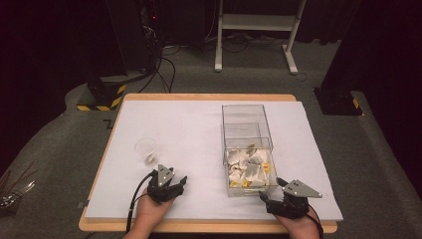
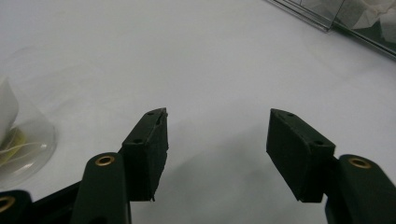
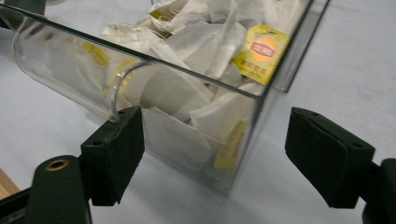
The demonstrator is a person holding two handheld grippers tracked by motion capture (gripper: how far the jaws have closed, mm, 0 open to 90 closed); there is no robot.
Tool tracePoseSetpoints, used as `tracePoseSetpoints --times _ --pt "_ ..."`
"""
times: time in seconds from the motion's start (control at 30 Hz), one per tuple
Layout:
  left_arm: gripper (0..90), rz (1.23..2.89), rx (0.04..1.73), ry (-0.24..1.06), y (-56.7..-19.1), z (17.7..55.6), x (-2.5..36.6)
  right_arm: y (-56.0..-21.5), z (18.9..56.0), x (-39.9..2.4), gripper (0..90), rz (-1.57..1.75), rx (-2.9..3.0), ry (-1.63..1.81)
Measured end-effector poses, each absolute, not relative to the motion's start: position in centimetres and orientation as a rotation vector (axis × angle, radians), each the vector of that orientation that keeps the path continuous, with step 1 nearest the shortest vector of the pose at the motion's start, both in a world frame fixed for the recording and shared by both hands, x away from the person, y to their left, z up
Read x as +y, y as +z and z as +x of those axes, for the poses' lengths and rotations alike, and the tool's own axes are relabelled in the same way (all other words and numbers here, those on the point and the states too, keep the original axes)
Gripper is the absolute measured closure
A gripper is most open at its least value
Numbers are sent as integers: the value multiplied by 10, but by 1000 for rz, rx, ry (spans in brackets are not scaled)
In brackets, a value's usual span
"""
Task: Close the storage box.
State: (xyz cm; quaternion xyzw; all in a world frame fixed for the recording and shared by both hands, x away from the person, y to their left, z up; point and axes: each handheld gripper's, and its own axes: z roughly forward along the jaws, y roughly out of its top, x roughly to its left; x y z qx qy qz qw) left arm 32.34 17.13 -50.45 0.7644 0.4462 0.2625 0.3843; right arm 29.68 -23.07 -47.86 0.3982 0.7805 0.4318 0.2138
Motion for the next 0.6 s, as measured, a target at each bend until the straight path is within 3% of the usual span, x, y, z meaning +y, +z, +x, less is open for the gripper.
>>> tracePoseSetpoints --times 0.6 --pt "390 1936 1141 676 -505 322 172 -478 306 -219 194 1085 2123 1171"
